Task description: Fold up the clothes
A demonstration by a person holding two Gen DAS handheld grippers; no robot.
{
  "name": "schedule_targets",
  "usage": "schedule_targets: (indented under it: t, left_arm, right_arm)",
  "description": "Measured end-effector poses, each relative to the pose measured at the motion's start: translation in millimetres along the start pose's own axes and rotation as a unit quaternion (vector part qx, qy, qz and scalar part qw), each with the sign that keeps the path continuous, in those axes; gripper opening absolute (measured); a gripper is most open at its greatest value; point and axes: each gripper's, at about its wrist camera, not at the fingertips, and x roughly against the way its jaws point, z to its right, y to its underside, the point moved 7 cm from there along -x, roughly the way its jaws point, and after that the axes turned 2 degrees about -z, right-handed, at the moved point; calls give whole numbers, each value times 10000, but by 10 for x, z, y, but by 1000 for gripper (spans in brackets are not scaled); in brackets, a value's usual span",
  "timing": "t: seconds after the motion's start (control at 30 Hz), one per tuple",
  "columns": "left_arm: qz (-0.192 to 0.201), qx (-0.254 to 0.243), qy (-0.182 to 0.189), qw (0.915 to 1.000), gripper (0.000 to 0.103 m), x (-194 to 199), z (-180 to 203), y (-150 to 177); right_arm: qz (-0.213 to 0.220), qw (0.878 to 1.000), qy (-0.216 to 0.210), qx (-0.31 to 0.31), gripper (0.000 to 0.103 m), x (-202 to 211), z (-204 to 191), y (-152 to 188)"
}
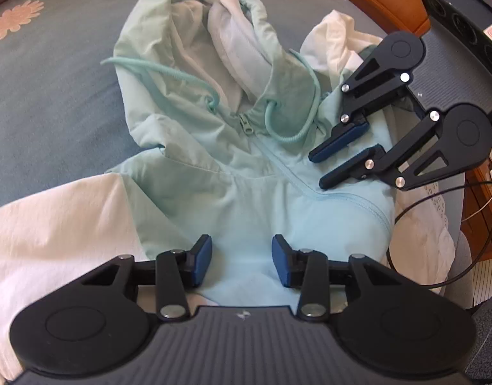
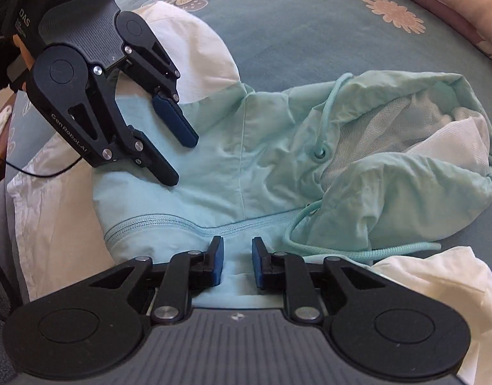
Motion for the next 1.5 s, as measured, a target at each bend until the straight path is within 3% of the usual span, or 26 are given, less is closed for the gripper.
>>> schedule_targets:
  t: [0.13, 0.27, 0.33, 0.37, 0.5, 0.67, 0.73, 0.83, 0.9, 0.93, 1.0, 1.07, 1.2, 1.27, 1.33, 1.5]
  left_arm:
    - [-109, -95, -161, 9998, 41, -71, 78, 59]
    - [414, -342, -426, 9976, 42, 246, 49, -157]
    - [632, -544, -496, 9953, 48, 363, -16, -279]
    - [643, -658, -548, 9943, 56, 370, -59, -337]
    - [125, -1148, -827, 9899, 57, 114, -299, -532]
    - [-410, -1614, -534, 9846, 55, -164, -347, -477]
    - [-611, -1864, -458, 9795, 55, -236, -354, -456]
    - [-615, -1802, -267, 9813, 54, -204, -450, -513]
    - [-645, -1696, -130, 9833, 54, -212, -514, -537]
    - [-612, -1688, -129, 9837, 54, -222, -512, -546]
    - [-559, -1822, -205, 9815, 54, -238, -473, -541]
    - [-485, -1904, -243, 9802, 55, -238, -454, -518]
    - [-289, -1815, -266, 9826, 55, -202, -495, -437]
    - [-188, -1915, -342, 9807, 55, -196, -491, -384]
    - [-99, -1869, -308, 9818, 57, -192, -512, -365]
    - [24, -1872, -465, 9812, 55, -195, -504, -337]
  right_arm:
    - [26, 9997, -4, -228, 22, -187, -27, 159]
    - [269, 9979, -214, -553, 21, -160, 60, 228]
    - [365, 9971, -270, -604, 21, -156, 84, 255]
    - [408, 9969, -283, -605, 21, -152, 89, 267]
    - [519, 9966, -286, -570, 21, -125, 99, 304]
    - [512, 9966, -494, -422, 21, 24, 178, 302]
    - [727, 9962, -472, -29, 31, 278, 245, 264]
    - [1123, 9926, -158, 427, 50, 743, 515, 100]
    - [1140, 9929, 211, 246, 53, 888, 809, -24]
    - [1089, 9936, 284, 57, 61, 908, 987, -64]
    - [993, 9948, 102, -205, 68, 862, 1188, -98]
    - [842, 9955, -175, -407, 68, 713, 1304, -119]
    - [12, 9988, -348, -334, 68, 328, 1156, 219]
    - [40, 9980, -351, -529, 68, 400, 1065, 473]
    - [131, 9975, -379, -587, 76, 503, 955, 674]
    - [128, 9978, -378, -521, 80, 520, 741, 910]
